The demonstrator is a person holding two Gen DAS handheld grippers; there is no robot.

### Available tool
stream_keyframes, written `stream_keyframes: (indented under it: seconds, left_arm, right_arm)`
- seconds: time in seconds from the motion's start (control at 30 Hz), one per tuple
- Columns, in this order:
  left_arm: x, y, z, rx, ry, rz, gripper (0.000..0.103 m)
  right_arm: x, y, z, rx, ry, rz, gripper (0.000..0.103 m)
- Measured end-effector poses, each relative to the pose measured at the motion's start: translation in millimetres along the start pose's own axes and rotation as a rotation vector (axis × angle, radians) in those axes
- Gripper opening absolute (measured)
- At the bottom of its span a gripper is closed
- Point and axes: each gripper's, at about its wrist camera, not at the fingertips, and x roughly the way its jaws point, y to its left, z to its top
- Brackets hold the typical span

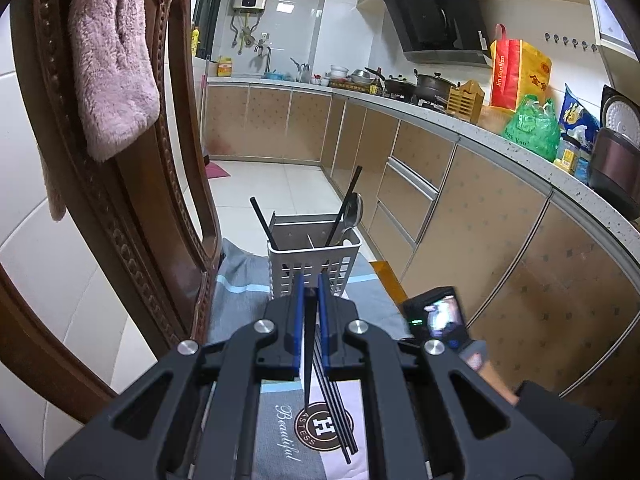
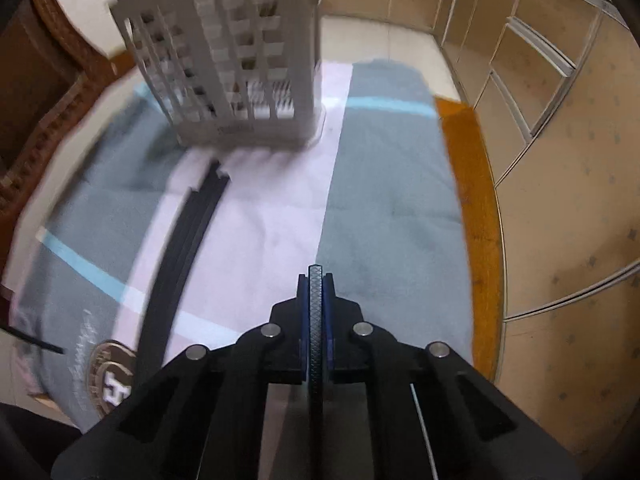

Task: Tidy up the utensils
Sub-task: 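Lower both tools' chopsticks into the grey holder and open both tools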

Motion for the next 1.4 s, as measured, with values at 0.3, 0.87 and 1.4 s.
stream_keyframes:
  seconds: [0.3,0.87,1.4]
  left_arm:
    - [-7,1,7,0.009,-0.013,0.001,0.007]
    - [2,4,112,-0.064,-0.127,-0.004,0.007]
    - [144,38,156,-0.165,-0.161,0.083,0.007]
  right_arm:
    - [-171,-8,-38,0.012,-0.351,0.131,0.007]
    - [-295,6,85,0.041,-0.734,0.229,0.007]
    - [-178,-11,184,0.203,-0.858,0.102,0.007]
